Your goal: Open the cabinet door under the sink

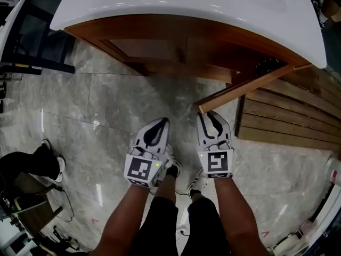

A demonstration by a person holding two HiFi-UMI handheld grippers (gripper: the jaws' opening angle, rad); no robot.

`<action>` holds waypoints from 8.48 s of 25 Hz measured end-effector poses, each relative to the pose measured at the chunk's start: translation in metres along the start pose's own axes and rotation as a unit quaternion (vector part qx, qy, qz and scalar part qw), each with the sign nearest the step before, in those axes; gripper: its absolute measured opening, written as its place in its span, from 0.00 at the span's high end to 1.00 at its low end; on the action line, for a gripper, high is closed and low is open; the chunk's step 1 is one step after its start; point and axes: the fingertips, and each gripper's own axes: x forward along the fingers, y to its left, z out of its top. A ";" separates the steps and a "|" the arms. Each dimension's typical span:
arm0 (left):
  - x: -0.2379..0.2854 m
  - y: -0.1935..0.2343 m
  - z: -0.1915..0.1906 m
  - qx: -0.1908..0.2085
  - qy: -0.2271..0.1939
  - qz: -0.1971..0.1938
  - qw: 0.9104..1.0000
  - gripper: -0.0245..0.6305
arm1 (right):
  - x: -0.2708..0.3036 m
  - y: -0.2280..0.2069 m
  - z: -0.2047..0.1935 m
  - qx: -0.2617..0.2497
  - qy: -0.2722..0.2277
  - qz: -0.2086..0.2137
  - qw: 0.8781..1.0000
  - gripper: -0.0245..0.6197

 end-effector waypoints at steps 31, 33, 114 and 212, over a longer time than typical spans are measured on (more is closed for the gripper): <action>-0.007 -0.121 -0.024 0.018 0.013 -0.022 1.000 0.93 | -0.163 -0.083 -0.073 -0.039 -0.026 -0.029 0.998 0.84; -0.007 -0.125 -0.026 0.019 0.018 -0.025 0.999 0.93 | -0.172 -0.096 -0.081 -0.032 -0.014 -0.058 0.998 0.85; 0.019 0.107 0.086 0.010 -0.022 0.001 1.000 0.93 | 0.137 -0.008 0.125 0.026 -0.095 0.119 0.988 0.37; -0.148 0.169 -0.001 -0.063 -0.025 0.203 0.977 0.93 | 0.056 0.219 0.092 -0.040 -0.044 0.253 0.966 0.36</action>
